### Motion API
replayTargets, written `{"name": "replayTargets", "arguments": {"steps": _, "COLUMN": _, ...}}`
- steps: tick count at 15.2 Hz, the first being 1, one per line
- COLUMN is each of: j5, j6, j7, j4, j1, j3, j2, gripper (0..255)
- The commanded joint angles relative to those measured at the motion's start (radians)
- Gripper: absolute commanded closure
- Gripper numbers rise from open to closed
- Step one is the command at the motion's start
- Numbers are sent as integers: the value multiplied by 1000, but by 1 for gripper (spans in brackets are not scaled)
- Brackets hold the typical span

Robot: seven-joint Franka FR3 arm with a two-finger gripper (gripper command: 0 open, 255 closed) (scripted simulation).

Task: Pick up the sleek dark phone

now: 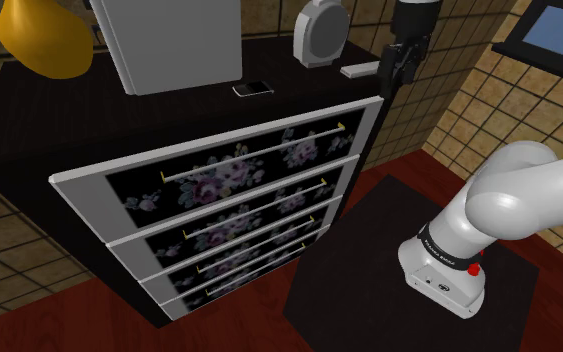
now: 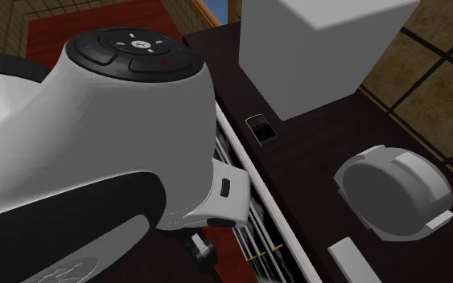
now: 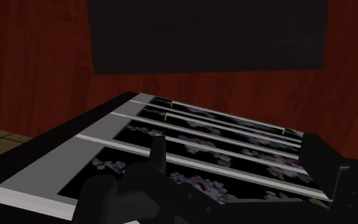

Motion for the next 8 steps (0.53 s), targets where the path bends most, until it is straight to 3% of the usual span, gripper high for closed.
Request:
{"name": "replayTargets", "arguments": {"steps": 1, "j5": 0, "j6": 0, "j7": 0, "j4": 0, "j1": 0, "j3": 0, "j2": 0, "gripper": 0}}
{"name": "replayTargets", "arguments": {"steps": 8, "j5": -35, "j6": 171, "j7": -215, "j4": 114, "j1": 57, "j3": -48, "j2": 246, "gripper": 0}}
